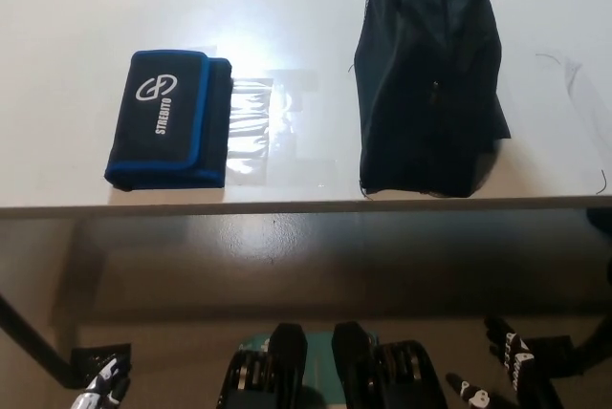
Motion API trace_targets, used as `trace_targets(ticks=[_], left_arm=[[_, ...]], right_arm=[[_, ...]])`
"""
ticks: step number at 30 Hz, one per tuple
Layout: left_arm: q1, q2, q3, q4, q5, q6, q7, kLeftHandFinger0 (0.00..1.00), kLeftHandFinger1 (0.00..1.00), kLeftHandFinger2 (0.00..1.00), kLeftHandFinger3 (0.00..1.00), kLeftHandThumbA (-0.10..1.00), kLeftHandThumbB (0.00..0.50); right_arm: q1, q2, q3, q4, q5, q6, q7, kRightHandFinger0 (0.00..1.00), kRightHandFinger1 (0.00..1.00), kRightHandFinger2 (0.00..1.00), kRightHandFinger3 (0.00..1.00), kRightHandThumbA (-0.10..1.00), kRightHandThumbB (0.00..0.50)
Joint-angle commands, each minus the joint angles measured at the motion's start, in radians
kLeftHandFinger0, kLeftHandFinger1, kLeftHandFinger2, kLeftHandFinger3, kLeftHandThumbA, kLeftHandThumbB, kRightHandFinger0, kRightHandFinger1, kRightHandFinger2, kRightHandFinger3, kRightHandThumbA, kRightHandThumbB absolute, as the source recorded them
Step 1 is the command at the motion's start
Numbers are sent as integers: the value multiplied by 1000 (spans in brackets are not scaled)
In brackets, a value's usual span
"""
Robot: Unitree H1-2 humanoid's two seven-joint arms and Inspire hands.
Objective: Use both hands to pick up the lunch bag on the right hand side and smoothly move it near the note book on the left hand side
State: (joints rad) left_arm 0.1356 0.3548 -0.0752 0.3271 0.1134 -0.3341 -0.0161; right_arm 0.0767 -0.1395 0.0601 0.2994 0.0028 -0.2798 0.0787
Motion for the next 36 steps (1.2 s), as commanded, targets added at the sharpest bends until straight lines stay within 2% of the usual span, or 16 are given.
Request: trace_targets(ticks=[1,2,5,8,10,11,14,15,18,22,24,26,29,32,33,36], left_arm=[[35,55,-24,-141,15,-136,-35,1000,1000,1000,1000,1000,336],[42,59,-25,-169,15,-136,-35,1000,1000,1000,1000,1000,326],[54,59,-22,-216,8,-136,-37,1000,1000,1000,1000,1000,343],[67,54,-16,-291,-24,-136,-54,1000,1000,1000,1000,1000,356],[69,49,-14,-324,-43,-136,-61,1000,1000,1000,1000,1000,357],[72,44,-11,-357,-74,-131,-77,1000,1000,1000,1000,1000,384],[70,40,-12,-408,-113,-126,-94,1000,1000,1000,1000,1000,348],[67,39,-14,-430,-122,-133,-100,1000,1000,1000,1000,1000,306],[60,30,-14,-493,-141,-116,-108,1000,1000,1000,1000,1000,281],[37,12,-18,-558,-170,-88,-118,1000,1000,1000,1000,992,297],[24,4,-19,-583,-163,-92,-121,1000,1000,1000,1000,1000,273],[0,-8,-17,-609,-146,-83,-119,1000,1000,1000,1000,1000,263],[-40,-27,-10,-622,-145,-69,-116,1000,1000,1000,1000,999,246],[-93,-42,-8,-635,-144,-27,-116,1000,1000,1000,1000,1000,268],[-121,-50,-4,-650,-125,14,-112,1000,1000,1000,1000,1000,293],[-185,-69,-4,-657,-138,59,-111,1000,1000,1000,1000,1000,336]], right_arm=[[30,-19,-19,-123,11,-190,11,1000,1000,1000,1000,843,133],[38,-17,-24,-148,5,-190,2,1000,1000,1000,1000,837,130],[50,-11,-35,-192,-3,-190,-16,1000,1000,1000,1000,836,126],[59,1,-47,-250,1,-190,-23,992,952,1000,1000,838,114],[63,7,-52,-272,-3,-190,-27,980,941,1000,1000,855,127],[65,10,-54,-293,-11,-190,-32,969,930,1000,1000,877,120],[62,15,-60,-323,-4,-190,-29,962,926,992,1000,864,105],[62,16,-62,-338,6,-190,-25,950,927,995,1000,842,91],[59,14,-68,-374,17,-190,-19,928,930,1000,1000,856,91],[59,15,-80,-426,28,-190,-24,943,929,1000,1000,829,95],[57,15,-90,-452,25,-180,-30,942,925,1000,1000,829,100],[39,7,-97,-469,47,-174,-21,927,925,1000,1000,785,94],[1,-4,-114,-458,50,-187,-19,875,902,1000,1000,812,132],[-35,-10,-132,-467,66,-157,-22,890,922,1000,1000,818,142],[-60,-10,-144,-467,72,-148,-29,892,924,1000,1000,818,152],[-105,-12,-163,-471,71,-130,-38,907,949,1000,1000,844,163]])
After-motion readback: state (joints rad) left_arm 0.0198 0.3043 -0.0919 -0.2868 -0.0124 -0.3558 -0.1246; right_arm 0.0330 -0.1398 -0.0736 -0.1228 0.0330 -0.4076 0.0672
